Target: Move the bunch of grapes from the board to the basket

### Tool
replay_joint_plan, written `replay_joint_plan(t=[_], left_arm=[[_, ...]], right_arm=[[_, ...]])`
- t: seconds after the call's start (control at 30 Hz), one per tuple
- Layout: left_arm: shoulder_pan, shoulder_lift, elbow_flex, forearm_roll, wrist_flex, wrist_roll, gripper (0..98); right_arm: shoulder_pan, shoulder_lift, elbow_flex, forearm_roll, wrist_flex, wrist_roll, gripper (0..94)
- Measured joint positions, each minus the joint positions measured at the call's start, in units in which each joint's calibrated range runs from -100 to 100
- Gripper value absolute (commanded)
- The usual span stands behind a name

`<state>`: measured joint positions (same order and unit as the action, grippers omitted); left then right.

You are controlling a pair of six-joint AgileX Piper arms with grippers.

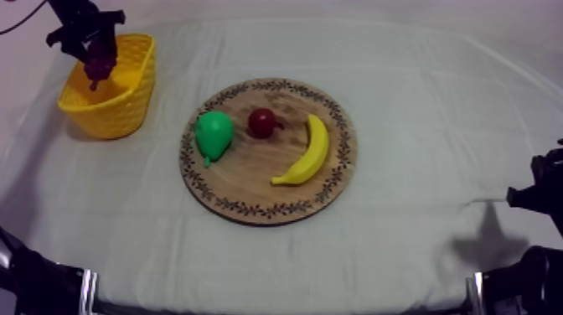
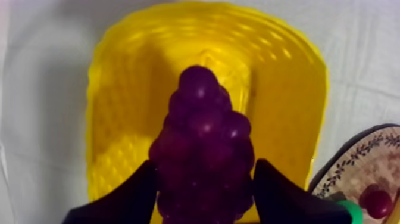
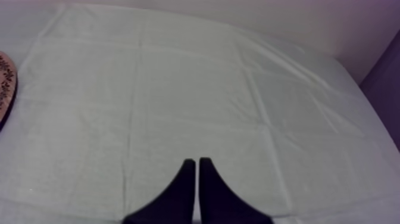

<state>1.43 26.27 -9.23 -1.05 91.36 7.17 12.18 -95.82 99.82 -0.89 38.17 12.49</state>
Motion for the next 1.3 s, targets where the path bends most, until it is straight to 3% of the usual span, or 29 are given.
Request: replay_joint_plan(t=[0.3, 0.57, 0.77, 0.93, 1.3], left_arm=[[0.1, 5.0, 1.4, 0.09, -2.7, 0.1, 53.5], [0.1, 7.0, 1.9, 0.44, -4.3, 0.1, 85.2], [0.1, 6.3, 2.2, 0.69, -4.9, 0.1, 93.7], [0.1, 3.0, 4.5, 1.05, -5.8, 0.4, 89.4], [0.9, -12.7, 14.4, 1.05, -8.1, 1.2, 53.5]], right_arm=[[0.0, 0.0, 0.0, 0.0, 0.0, 0.0, 0.3], [0.0, 0.0, 0.0, 0.0, 0.0, 0.0, 0.3], [0.0, 0.0, 0.0, 0.0, 0.0, 0.0, 0.3], [0.0, 0.0, 0.0, 0.0, 0.0, 0.0, 0.3], [0.0, 0.0, 0.0, 0.0, 0.0, 0.0, 0.3]])
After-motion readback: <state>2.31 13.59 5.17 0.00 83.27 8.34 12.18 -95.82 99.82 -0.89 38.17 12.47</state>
